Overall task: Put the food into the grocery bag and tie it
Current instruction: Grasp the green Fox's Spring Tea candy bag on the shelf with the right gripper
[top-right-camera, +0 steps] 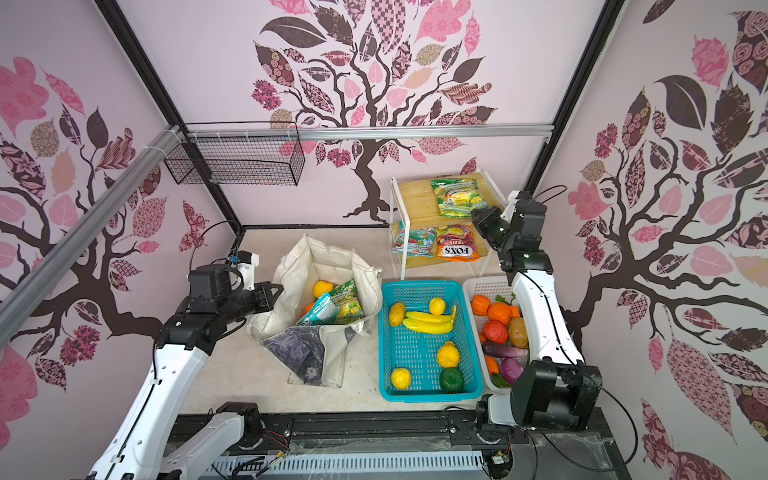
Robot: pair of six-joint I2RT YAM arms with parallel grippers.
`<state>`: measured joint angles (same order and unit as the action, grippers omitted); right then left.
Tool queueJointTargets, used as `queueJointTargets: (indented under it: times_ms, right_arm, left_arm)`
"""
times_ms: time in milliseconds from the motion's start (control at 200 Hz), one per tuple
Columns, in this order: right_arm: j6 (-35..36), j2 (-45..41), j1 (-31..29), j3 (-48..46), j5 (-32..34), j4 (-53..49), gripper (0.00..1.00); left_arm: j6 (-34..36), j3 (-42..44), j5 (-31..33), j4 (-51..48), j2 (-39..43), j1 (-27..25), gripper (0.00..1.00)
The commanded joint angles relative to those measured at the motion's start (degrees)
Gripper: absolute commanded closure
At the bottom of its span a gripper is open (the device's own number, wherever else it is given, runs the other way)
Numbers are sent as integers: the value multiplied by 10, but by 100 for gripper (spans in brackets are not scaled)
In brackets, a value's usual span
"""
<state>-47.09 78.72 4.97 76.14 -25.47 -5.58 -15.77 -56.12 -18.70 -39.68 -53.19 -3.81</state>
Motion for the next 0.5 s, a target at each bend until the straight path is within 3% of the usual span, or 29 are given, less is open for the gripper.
queueJointTargets:
  times_ms: [0, 105, 225, 360, 495]
  right_arm:
    - [35, -24, -37, 29, -1, -35, 90]
    - [39, -33, -37, 25, 8, -42, 66]
    - [51, -47, -37, 26, 20, -54, 53]
    - [73, -58, -30, 42, 55, -74, 48]
    - [63, -34, -7, 69, 14, -75, 47]
  left_arm:
    - [10, 14, -7, -1, 3, -1, 100]
    - [10, 14, -7, -1, 4, -2, 100]
    - [10, 14, -7, -1, 4, -2, 100]
    - [10, 14, -7, -1, 4, -2, 100]
    - [10, 14, -9, -1, 5, -2, 100]
